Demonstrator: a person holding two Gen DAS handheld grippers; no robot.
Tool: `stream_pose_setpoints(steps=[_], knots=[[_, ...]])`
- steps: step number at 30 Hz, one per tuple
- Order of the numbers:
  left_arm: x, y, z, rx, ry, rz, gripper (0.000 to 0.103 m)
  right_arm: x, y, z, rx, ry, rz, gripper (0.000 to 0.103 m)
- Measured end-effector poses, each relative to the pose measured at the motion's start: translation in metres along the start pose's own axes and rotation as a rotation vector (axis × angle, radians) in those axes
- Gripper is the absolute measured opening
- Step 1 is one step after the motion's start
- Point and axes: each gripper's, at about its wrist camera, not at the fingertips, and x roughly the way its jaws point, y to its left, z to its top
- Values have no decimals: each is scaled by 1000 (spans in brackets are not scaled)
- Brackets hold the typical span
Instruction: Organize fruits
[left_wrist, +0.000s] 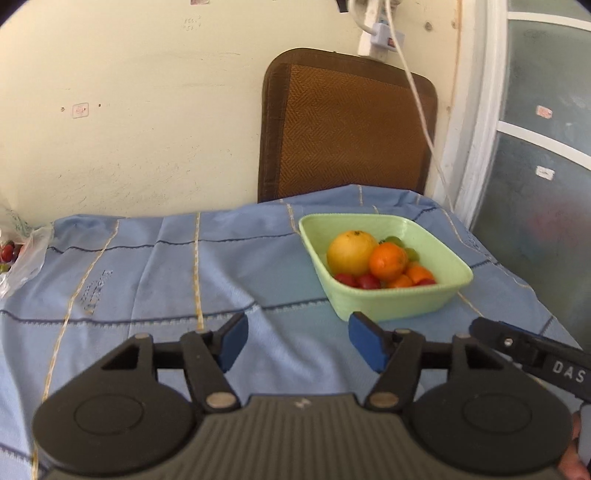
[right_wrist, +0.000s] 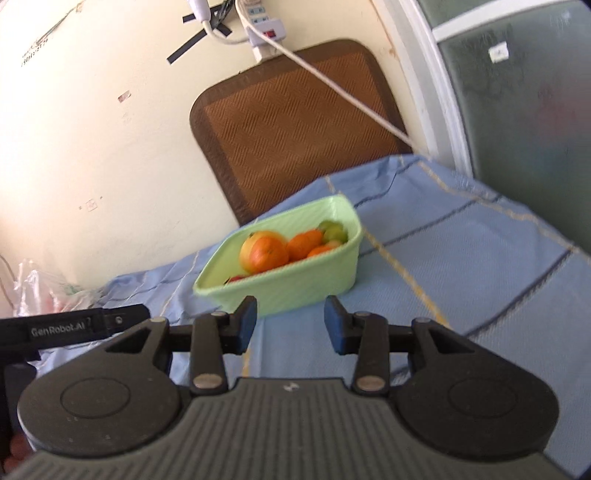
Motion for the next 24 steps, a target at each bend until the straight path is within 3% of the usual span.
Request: stream_pose_setpoints(steps=[1, 3, 10, 12, 24], knots=[[-6, -2, -4, 9, -2, -2, 68, -2, 1, -2, 12, 17, 8, 43], [-18, -7, -10, 13, -12, 17, 102, -7, 4, -5, 38, 45, 20, 43], [-48, -14, -19, 10, -18, 39, 103, -32, 25, -12, 81, 64, 50, 45], [-54, -14, -23, 9, -3, 53, 103, -40, 31, -14, 76, 50, 48, 53], [-73, -9, -34, 31, -17, 109, 103, -56, 43, -19, 57, 24, 20, 55]])
